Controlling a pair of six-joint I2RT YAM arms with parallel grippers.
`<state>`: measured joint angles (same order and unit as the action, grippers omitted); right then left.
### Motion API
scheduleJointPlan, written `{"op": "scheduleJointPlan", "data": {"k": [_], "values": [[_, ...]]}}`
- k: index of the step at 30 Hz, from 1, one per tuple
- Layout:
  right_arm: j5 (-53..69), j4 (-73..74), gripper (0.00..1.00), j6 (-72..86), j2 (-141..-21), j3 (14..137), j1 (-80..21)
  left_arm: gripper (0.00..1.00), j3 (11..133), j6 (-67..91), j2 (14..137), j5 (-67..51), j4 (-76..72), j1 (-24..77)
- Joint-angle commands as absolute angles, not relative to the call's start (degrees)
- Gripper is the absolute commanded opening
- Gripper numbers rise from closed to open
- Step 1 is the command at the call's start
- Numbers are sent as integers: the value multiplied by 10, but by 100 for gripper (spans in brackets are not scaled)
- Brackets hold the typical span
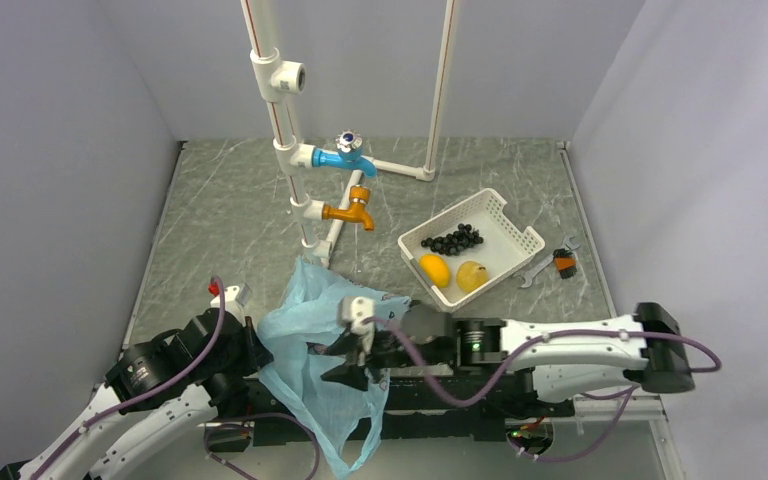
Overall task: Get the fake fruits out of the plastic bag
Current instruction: Take out the fake fruit from the plastic bag.
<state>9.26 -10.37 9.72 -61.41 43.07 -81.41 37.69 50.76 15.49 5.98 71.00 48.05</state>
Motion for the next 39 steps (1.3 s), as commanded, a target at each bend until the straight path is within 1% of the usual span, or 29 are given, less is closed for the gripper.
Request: {"op": "scheduleJointPlan", "data": {"k": [1,2,6,8,10,12,13,16,20,22,26,30,32,36,39], "values": [[-55,-38,42,18,-704,510,-871,0,377,516,159,70,709,482],[-64,-33,38,17,-723,518,-875,0,377,516,158,70,710,482],[-89,-26,30,19,-794,538,-878,0,377,516,156,70,709,482],[-111,-15,28,19,-831,555,-878,0,377,515,156,69,709,482],[-154,-3,22,25,-877,580,-878,0,377,514,155,69,708,482],[-207,25,13,33,-924,611,-877,0,377,514,156,68,708,482],[-239,39,12,37,-950,635,-877,0,377,514,155,68,708,482],[-331,65,12,43,-1005,681,-876,0,377,515,152,68,709,482],[-360,74,17,46,-1063,713,-863,0,377,513,148,68,708,482],[-347,75,20,56,-1075,719,-850,0,377,513,147,67,708,482],[-296,47,35,67,-1072,706,-829,0,377,512,145,65,707,482],[-253,7,43,74,-1068,692,-817,0,377,511,146,66,707,482],[-220,-27,52,77,-1065,677,-810,0,377,511,146,65,706,482],[-145,-101,77,88,-1060,648,-795,0,377,512,144,65,706,482],[-120,-144,92,90,-1066,641,-792,0,377,512,145,66,707,482]]}}
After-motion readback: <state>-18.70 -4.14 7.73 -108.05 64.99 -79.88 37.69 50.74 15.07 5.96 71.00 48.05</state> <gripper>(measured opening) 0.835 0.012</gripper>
